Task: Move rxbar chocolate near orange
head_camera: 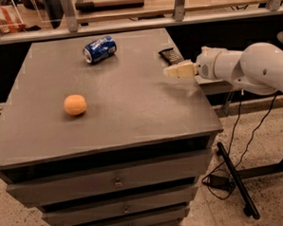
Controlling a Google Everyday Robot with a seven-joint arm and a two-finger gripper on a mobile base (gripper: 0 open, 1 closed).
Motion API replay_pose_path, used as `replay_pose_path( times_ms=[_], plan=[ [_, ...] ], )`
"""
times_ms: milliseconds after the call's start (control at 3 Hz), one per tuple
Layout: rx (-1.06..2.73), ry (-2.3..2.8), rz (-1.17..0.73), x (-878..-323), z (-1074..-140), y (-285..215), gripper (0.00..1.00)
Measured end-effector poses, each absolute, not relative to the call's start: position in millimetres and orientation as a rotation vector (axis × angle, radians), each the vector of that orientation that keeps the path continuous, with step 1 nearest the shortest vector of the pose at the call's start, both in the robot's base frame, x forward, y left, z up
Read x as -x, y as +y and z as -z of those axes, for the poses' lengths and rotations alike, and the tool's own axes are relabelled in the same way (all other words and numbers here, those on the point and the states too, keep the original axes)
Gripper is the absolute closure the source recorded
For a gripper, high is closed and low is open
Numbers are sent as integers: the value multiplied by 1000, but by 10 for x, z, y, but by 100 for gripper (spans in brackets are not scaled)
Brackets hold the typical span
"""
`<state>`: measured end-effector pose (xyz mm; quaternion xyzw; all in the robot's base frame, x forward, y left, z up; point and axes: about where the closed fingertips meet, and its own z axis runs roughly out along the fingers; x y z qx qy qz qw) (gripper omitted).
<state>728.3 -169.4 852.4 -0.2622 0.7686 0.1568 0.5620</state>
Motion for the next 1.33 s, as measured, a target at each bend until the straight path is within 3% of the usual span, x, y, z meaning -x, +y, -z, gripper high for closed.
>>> replay_pose_path(
  times_ms=[667,1000,1333],
  plan=[
    [584,1813,-339,-7651,-8338,-1546,0],
    [590,1810,-339,-7744,-8291,-1475,15],
    [583,1810,-338,-7768,-8272,-1446,38]
  ],
)
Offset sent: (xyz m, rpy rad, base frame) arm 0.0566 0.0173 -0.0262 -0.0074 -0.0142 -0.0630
